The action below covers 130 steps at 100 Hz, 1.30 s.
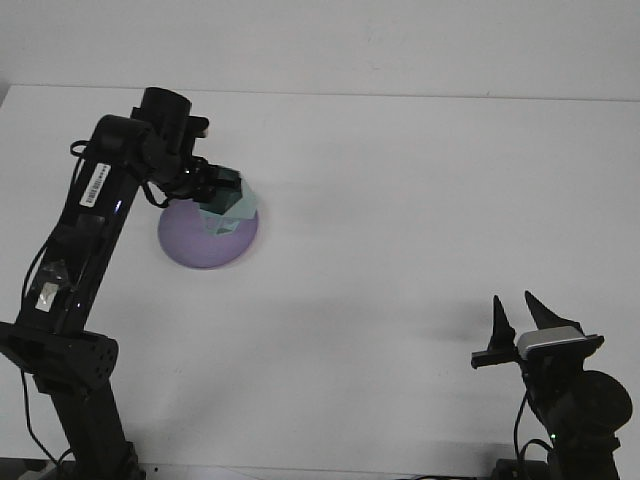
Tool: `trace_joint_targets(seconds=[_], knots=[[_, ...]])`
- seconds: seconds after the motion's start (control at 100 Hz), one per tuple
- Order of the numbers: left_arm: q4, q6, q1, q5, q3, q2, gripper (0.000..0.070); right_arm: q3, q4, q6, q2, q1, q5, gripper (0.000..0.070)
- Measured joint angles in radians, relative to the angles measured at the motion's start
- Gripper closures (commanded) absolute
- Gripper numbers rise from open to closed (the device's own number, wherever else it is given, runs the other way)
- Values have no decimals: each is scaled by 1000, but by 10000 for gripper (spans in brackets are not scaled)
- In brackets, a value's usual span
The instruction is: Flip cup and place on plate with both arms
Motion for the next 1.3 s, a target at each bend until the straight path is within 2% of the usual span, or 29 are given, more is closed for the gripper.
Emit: trace_joint_targets(seconds=[0.08, 0.34, 0.69, 0.77, 1.06, 1.11, 1.23, 1.3], knots=[[-3, 0, 43, -24, -28, 4, 685, 0, 0, 0, 0, 0, 0, 378], [-2, 0, 134, -26, -56, 86, 685, 0, 0, 0, 0, 0, 0, 378], [36, 0, 135, -35, -61, 215, 685, 0, 0, 0, 0, 0, 0, 378], [40, 0, 135, -56, -61, 228, 685, 0, -1, 0, 0, 0, 0, 378], [46, 0, 136, -57, -61, 235, 683, 0, -2, 0, 0, 0, 0, 378], [50, 0, 136, -57, -61, 235, 654, 0, -2, 0, 0, 0, 0, 378], [51, 0, 136, -56, -61, 235, 432, 0, -2, 0, 0, 0, 0, 378], [48, 0, 136, -56, -61, 235, 387, 0, -3, 0, 0, 0, 0, 378]])
